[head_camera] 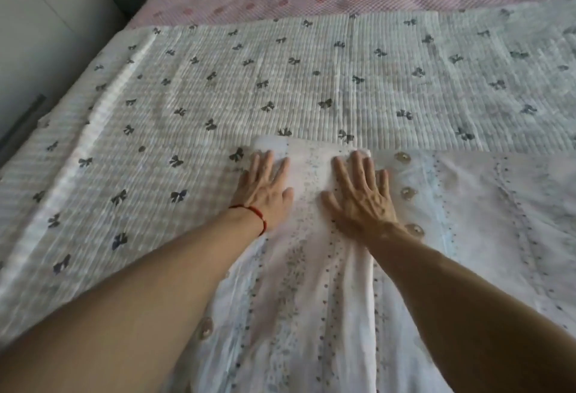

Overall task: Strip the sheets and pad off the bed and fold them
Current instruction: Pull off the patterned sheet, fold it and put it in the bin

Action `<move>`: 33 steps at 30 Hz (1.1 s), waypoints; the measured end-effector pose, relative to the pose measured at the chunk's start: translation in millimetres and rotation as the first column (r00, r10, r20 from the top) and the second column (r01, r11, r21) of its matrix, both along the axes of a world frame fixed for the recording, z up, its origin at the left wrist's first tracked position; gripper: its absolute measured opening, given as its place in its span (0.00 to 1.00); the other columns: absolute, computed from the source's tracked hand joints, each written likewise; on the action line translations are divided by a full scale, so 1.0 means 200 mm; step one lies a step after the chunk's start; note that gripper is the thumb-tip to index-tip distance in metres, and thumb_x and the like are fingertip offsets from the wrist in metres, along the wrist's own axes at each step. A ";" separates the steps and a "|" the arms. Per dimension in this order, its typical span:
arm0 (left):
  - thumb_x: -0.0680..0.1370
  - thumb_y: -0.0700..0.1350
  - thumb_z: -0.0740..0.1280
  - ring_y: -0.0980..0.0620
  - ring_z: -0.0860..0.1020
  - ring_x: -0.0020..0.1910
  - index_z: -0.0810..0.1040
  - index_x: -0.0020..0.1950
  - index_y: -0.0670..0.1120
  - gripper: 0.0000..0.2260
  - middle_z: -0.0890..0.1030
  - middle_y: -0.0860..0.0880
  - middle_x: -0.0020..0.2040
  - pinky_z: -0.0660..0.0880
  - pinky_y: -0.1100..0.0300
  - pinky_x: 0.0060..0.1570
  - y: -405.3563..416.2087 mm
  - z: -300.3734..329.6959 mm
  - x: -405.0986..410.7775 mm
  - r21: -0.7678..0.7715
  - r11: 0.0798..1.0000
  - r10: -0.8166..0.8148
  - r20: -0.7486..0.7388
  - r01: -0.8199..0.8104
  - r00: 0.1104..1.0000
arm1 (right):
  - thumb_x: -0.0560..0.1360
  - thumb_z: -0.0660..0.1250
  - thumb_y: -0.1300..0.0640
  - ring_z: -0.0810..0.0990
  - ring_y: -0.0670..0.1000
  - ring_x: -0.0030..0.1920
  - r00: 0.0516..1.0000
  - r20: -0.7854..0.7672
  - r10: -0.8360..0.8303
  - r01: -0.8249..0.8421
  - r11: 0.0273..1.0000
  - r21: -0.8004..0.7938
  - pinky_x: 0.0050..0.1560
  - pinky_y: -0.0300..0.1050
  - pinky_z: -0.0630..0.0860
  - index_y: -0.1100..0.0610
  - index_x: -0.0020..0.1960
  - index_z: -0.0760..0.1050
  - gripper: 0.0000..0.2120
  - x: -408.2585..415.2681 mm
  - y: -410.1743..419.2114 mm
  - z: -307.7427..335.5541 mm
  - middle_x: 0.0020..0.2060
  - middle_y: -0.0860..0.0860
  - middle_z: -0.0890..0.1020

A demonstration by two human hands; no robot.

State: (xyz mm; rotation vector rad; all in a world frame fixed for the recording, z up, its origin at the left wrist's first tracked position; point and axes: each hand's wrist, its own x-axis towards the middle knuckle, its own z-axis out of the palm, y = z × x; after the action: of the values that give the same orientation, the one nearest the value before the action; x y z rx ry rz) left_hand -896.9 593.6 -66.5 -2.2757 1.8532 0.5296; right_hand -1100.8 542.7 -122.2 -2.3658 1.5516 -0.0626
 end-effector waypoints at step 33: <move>0.79 0.54 0.69 0.39 0.78 0.61 0.69 0.75 0.46 0.27 0.79 0.42 0.61 0.75 0.51 0.59 1.08 0.00 0.08 0.020 0.841 0.491 -0.448 -0.541 0.747 | 0.69 0.56 0.19 0.26 0.60 0.78 0.944 -0.092 -0.316 0.329 0.914 0.239 0.72 0.74 0.30 0.34 0.78 0.32 0.50 -0.58 1.36 0.25 0.79 0.50 0.28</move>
State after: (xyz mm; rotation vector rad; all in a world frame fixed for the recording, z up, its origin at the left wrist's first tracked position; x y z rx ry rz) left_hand -880.2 809.5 -67.1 -2.9576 1.3814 1.1287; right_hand -1216.9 814.7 -72.9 -1.9152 1.8419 0.1165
